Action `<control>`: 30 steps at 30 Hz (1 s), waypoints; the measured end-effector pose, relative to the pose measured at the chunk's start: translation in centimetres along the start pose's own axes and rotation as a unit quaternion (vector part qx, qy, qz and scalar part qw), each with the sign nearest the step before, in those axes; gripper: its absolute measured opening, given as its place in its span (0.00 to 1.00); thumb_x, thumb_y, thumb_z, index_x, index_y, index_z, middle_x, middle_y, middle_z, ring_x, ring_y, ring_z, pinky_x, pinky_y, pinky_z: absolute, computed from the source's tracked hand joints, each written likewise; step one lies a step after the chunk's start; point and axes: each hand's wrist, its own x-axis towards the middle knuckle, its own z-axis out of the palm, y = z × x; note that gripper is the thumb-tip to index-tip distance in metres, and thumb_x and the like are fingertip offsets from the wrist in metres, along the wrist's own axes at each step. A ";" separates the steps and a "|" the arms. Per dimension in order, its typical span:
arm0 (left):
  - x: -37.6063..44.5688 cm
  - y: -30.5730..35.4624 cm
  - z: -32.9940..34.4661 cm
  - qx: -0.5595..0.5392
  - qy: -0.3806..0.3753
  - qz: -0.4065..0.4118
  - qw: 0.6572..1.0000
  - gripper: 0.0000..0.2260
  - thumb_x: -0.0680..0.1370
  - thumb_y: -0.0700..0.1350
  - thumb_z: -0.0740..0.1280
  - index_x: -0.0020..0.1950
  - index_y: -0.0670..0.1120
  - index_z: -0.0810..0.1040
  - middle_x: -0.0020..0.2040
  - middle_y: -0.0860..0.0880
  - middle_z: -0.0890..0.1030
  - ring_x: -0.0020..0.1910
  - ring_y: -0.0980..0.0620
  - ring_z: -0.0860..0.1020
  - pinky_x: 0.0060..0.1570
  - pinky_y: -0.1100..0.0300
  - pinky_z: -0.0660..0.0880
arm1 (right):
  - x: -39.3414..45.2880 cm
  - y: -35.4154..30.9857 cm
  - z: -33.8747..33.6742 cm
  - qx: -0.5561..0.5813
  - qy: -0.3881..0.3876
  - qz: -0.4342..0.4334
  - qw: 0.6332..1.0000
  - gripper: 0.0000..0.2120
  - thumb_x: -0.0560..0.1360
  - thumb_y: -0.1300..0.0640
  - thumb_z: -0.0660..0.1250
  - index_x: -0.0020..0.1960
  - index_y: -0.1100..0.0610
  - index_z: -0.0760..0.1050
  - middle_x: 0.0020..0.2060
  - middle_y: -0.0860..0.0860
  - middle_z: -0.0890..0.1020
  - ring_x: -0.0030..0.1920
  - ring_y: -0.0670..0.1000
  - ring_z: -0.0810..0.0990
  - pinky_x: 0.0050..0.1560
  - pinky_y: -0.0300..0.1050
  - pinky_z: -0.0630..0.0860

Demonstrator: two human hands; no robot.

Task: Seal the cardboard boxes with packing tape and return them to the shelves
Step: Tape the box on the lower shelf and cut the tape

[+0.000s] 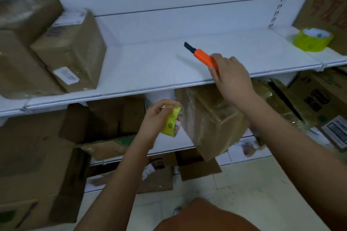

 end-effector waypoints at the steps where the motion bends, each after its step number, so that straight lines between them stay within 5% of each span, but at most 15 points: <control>1: -0.4 0.7 -0.3 -0.009 0.003 0.002 1.000 0.08 0.83 0.36 0.60 0.55 0.39 0.78 0.34 0.50 0.84 0.30 0.55 0.81 0.28 0.63 0.77 | 1.8 0.2 1.0 -0.035 -0.024 -0.029 0.999 0.16 0.83 0.50 0.57 0.66 0.57 0.72 0.49 0.59 0.81 0.49 0.63 0.76 0.45 0.55 0.72; 4: -1.3 2.0 -1.6 -0.013 0.033 0.008 0.999 0.09 0.83 0.36 0.59 0.60 0.37 0.76 0.35 0.49 0.84 0.30 0.54 0.81 0.28 0.62 0.77 | 4.8 -0.3 3.6 -0.096 -0.108 -0.051 0.988 0.16 0.82 0.53 0.59 0.67 0.55 0.74 0.59 0.58 0.79 0.58 0.64 0.73 0.55 0.56 0.69; 7: -2.0 2.7 -3.1 -0.019 0.061 0.016 0.998 0.11 0.84 0.38 0.59 0.63 0.36 0.75 0.40 0.43 0.85 0.34 0.49 0.82 0.32 0.60 0.79 | 5.2 -3.5 3.4 0.014 -0.057 -0.034 0.998 0.16 0.80 0.53 0.63 0.65 0.56 0.78 0.63 0.56 0.77 0.63 0.63 0.72 0.59 0.55 0.68; 9: -2.4 3.2 -3.9 -0.020 0.087 0.019 0.996 0.12 0.84 0.38 0.59 0.64 0.35 0.75 0.42 0.43 0.85 0.35 0.51 0.83 0.32 0.61 0.79 | 4.1 -7.2 1.8 0.202 -0.045 -0.072 0.976 0.17 0.80 0.47 0.65 0.64 0.54 0.78 0.59 0.53 0.79 0.59 0.56 0.76 0.57 0.48 0.70; 12: -2.8 4.0 -4.5 0.005 0.117 0.032 0.993 0.11 0.84 0.36 0.59 0.64 0.35 0.75 0.38 0.51 0.85 0.35 0.58 0.83 0.31 0.67 0.76 | 2.6 -12.1 0.3 0.355 -0.241 -0.084 0.899 0.22 0.75 0.41 0.69 0.66 0.49 0.75 0.51 0.45 0.81 0.50 0.44 0.80 0.52 0.39 0.75; 16: -3.0 4.3 -4.5 0.019 0.143 0.029 0.989 0.11 0.84 0.37 0.59 0.65 0.35 0.74 0.35 0.53 0.84 0.33 0.59 0.82 0.30 0.68 0.76 | 3.1 -14.2 2.0 0.347 -0.210 -0.076 0.911 0.02 0.74 0.55 0.73 0.46 0.51 0.82 0.40 0.44 0.82 0.42 0.41 0.80 0.47 0.36 0.76; 20: -2.8 4.5 -4.4 0.045 0.153 0.016 0.987 0.16 0.85 0.40 0.59 0.73 0.42 0.68 0.34 0.55 0.84 0.32 0.60 0.82 0.30 0.69 0.75 | 3.6 -14.7 2.8 0.360 -0.187 -0.077 0.910 0.03 0.74 0.58 0.72 0.42 0.52 0.80 0.37 0.44 0.81 0.39 0.39 0.78 0.41 0.29 0.71; 24: -2.0 4.4 -4.5 0.080 0.190 0.000 0.979 0.28 0.85 0.42 0.60 0.81 0.51 0.50 0.25 0.56 0.79 0.24 0.62 0.78 0.25 0.71 0.71 | 4.3 -14.7 3.4 0.354 -0.223 -0.076 0.905 0.05 0.75 0.58 0.72 0.41 0.52 0.79 0.35 0.41 0.78 0.38 0.38 0.76 0.38 0.26 0.68; 27: -1.3 4.4 -4.3 0.108 0.216 0.001 0.970 0.29 0.84 0.44 0.61 0.81 0.56 0.50 0.29 0.54 0.79 0.24 0.62 0.77 0.25 0.71 0.70 | 5.4 -14.6 3.6 0.350 -0.238 -0.056 0.904 0.06 0.73 0.60 0.73 0.38 0.52 0.80 0.33 0.39 0.78 0.36 0.38 0.76 0.35 0.23 0.66; 30: -0.2 3.4 -4.7 0.167 0.242 -0.005 0.956 0.30 0.84 0.46 0.62 0.82 0.54 0.51 0.59 0.49 0.81 0.40 0.63 0.80 0.34 0.75 0.71 | 6.2 -14.8 3.9 0.351 -0.229 -0.047 0.907 0.10 0.72 0.63 0.71 0.35 0.52 0.78 0.32 0.39 0.77 0.35 0.39 0.75 0.35 0.21 0.65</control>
